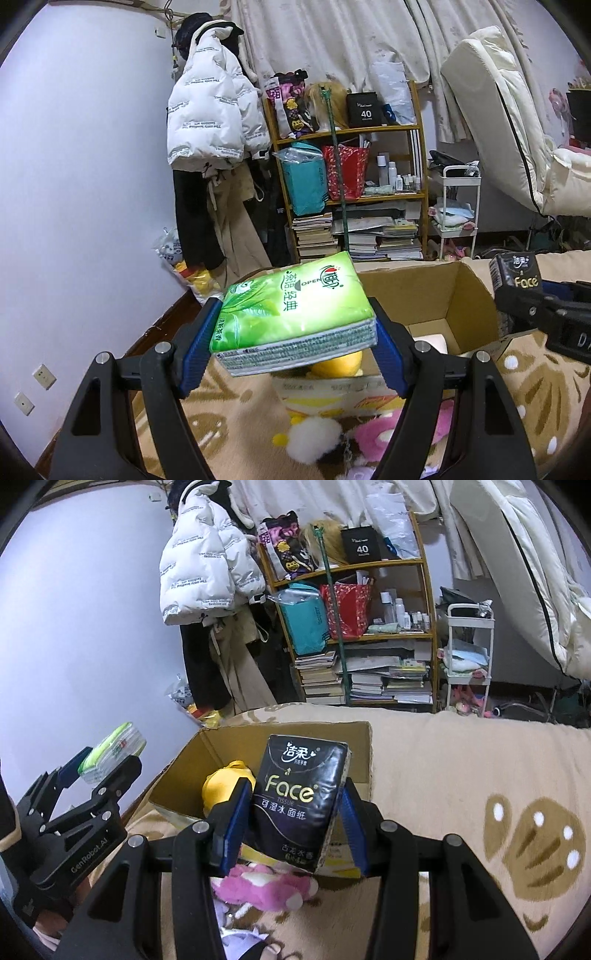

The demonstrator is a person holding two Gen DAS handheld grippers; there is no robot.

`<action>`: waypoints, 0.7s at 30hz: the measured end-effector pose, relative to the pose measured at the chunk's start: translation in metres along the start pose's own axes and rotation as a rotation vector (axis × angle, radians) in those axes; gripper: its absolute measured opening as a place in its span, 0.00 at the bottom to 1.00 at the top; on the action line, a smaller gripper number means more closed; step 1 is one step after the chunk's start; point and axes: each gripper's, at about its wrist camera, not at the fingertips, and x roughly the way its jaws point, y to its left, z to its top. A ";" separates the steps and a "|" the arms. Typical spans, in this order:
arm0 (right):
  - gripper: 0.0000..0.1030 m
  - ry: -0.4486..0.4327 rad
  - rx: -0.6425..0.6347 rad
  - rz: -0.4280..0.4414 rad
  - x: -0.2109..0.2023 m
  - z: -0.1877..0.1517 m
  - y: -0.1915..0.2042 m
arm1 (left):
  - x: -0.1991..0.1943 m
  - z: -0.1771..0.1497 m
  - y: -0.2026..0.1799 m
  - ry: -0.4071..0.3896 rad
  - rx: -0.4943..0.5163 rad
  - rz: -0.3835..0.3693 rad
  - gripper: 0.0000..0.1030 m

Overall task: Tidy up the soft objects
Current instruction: 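Lift the green tissue pack with the left tool while the right tool carries the Face pack, then drop the green pack into the box with the left tool while the right tool drops the Face pack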

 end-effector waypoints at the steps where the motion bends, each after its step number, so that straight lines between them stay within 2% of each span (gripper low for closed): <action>1: 0.49 -0.002 -0.006 0.000 0.003 0.000 0.000 | 0.004 0.001 -0.001 0.004 -0.002 -0.001 0.73; 21: 0.50 0.026 0.009 0.019 0.043 -0.001 -0.015 | 0.055 -0.008 -0.009 0.102 -0.008 -0.047 0.74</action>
